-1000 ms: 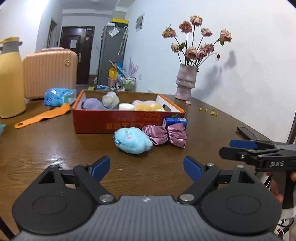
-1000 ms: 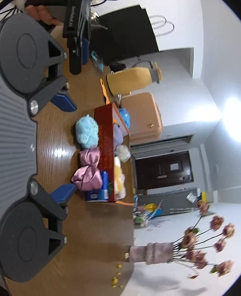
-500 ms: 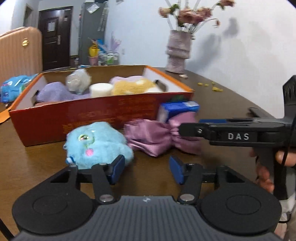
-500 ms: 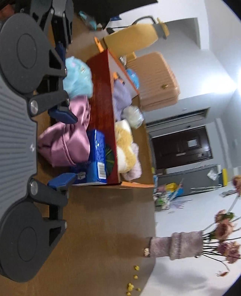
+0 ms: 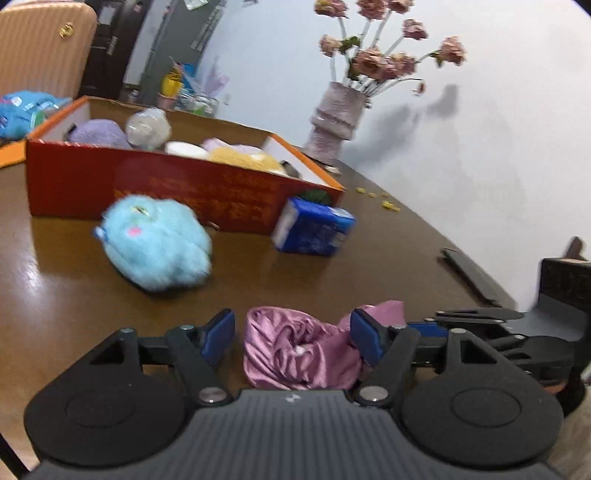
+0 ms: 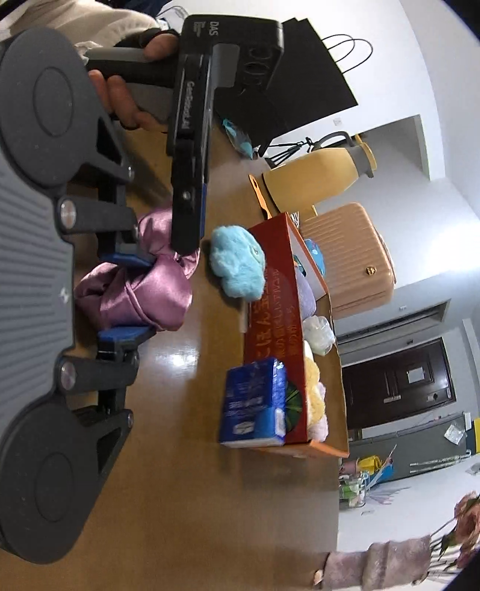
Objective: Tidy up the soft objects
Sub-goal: 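Grasp the pink satin bow with both grippers, then carry the pink bow into the red box and open both grippers, then move both grippers back over the table toward the blue fluffy plush, then grasp the blue fluffy plush with both grippers, then carry the blue plush into the red box and open both grippers, then move both grippers back to the blue-and-white carton on the table, then grasp the blue-and-white carton with both grippers, then lift the carton with both grippers and lower it into the red box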
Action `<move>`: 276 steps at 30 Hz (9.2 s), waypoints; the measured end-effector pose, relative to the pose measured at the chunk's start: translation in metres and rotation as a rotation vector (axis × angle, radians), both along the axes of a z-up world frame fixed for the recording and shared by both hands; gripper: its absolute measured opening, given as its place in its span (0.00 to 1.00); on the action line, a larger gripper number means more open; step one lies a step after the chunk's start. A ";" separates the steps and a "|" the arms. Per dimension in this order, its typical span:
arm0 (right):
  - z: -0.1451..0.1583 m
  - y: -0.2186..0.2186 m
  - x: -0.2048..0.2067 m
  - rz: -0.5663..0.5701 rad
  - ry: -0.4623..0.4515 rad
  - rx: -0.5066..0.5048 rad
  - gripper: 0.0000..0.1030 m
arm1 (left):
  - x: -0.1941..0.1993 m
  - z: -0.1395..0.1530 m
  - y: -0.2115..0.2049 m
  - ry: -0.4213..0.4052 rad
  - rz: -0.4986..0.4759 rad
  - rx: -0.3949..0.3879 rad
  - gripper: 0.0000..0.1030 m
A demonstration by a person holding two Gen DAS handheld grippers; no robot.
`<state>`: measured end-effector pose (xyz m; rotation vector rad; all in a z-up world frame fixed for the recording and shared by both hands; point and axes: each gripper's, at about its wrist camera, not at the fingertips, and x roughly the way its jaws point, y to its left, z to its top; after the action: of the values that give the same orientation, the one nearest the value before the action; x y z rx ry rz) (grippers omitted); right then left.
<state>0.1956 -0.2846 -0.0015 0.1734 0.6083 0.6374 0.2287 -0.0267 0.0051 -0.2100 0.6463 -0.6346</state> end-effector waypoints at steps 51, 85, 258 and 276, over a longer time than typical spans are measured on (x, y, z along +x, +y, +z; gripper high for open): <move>0.034 0.068 0.211 -0.113 -0.001 -0.134 0.44 | 0.197 0.029 0.019 0.075 -0.018 0.133 0.46; 0.047 0.000 -0.043 -0.261 -0.163 0.014 0.88 | -0.077 0.024 0.080 -0.049 0.376 0.083 0.82; -0.008 -0.006 0.118 -0.087 0.094 0.139 0.25 | 0.105 0.001 0.002 0.173 -0.005 -0.002 0.33; 0.090 0.042 0.069 -0.014 -0.153 0.068 0.22 | 0.057 0.073 0.053 -0.012 0.140 -0.113 0.33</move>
<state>0.2642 -0.2422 0.0884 0.1900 0.4381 0.6515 0.2857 0.0265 0.0777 -0.3531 0.5791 -0.5373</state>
